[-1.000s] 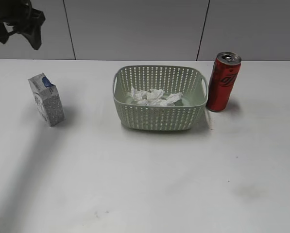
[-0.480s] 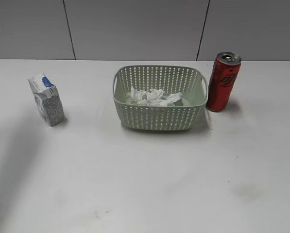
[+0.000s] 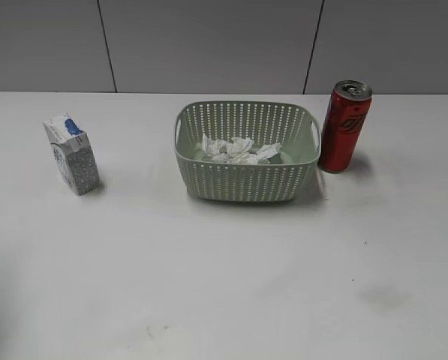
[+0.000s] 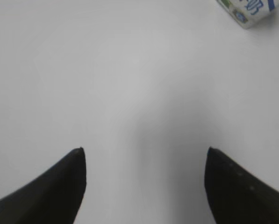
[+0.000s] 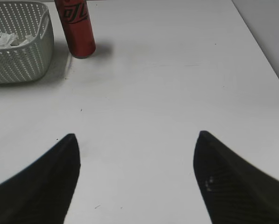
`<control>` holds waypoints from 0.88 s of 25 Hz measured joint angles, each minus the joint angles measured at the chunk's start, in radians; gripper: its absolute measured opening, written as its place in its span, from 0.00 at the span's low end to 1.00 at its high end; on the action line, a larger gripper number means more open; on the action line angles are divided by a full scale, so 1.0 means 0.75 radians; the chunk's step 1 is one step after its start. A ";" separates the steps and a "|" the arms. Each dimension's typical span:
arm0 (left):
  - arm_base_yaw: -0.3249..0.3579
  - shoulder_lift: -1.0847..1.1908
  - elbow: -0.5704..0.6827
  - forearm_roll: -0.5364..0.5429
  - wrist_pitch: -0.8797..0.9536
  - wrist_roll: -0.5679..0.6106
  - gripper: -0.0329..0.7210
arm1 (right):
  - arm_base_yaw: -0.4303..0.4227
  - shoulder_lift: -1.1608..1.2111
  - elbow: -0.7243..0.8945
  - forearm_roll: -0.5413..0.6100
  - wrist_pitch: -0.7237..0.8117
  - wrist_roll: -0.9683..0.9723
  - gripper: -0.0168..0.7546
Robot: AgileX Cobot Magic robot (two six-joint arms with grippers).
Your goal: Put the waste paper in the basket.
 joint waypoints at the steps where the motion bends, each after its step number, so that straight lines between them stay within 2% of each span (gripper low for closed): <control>1: 0.000 -0.067 0.062 -0.002 -0.016 0.000 0.81 | 0.000 0.000 0.000 0.000 0.000 0.000 0.76; 5: 0.000 -0.309 0.282 -0.002 -0.030 0.000 0.81 | 0.000 0.000 0.000 0.000 0.000 0.000 0.76; 11: 0.000 -0.632 0.503 -0.008 0.002 0.000 0.81 | 0.000 0.000 0.000 0.000 0.000 0.000 0.76; 22: 0.000 -1.103 0.525 -0.009 0.016 0.000 0.81 | 0.000 0.000 0.000 0.000 0.000 0.000 0.76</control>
